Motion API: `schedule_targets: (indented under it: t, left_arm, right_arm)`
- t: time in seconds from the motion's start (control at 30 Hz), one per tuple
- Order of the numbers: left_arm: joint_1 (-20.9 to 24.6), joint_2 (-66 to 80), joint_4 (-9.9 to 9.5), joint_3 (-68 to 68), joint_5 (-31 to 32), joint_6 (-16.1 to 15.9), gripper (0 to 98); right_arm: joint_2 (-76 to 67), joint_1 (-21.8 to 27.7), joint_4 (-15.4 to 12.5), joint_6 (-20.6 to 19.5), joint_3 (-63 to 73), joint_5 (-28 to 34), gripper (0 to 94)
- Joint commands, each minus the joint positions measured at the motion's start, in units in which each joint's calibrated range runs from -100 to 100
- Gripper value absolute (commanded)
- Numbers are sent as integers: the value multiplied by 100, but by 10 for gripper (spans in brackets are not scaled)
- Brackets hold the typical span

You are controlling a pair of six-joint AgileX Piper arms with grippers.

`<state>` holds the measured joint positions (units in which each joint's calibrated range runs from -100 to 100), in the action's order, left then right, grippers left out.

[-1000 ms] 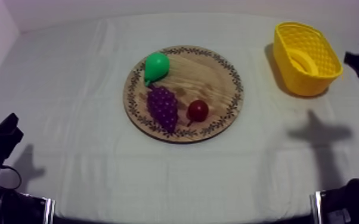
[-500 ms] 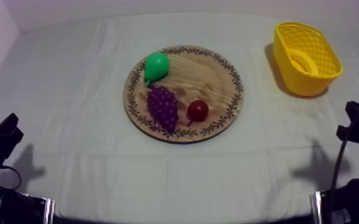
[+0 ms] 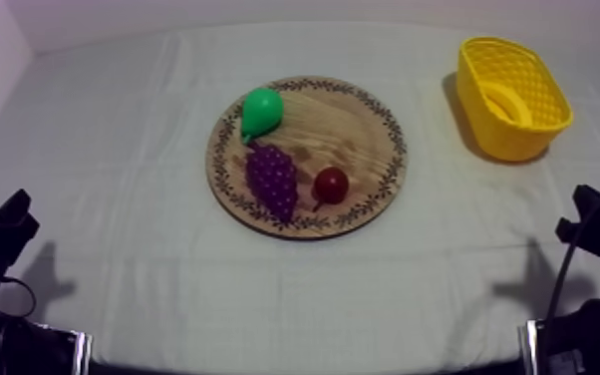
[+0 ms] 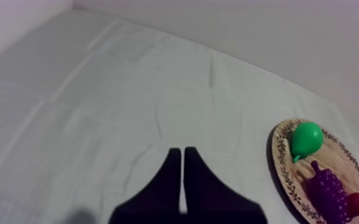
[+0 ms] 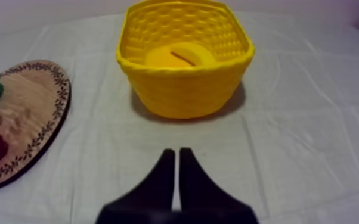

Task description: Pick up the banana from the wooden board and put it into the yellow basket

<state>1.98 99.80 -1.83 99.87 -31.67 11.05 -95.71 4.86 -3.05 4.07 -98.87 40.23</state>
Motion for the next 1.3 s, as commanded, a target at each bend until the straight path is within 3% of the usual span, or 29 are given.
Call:
schedule_targets:
  t: [0.0, 0.17, 0.27, 1.27]
  left_arm:
    - [1, 3, 0, 2, -2, 1, 1]
    - [1, 3, 0, 2, -2, 1, 1]
    - [1, 3, 0, 2, -2, 1, 1]
    - [1, 3, 0, 2, -2, 1, 1]
  right_arm:
    - [-2, 3, 93, 83, -36, -174, 4]
    - [-4, 4, 162, 749, -73, -257, 4]
    - [-4, 4, 171, 941, -78, -268, 4]
    - [-4, 4, 176, 870, -80, -273, 4]
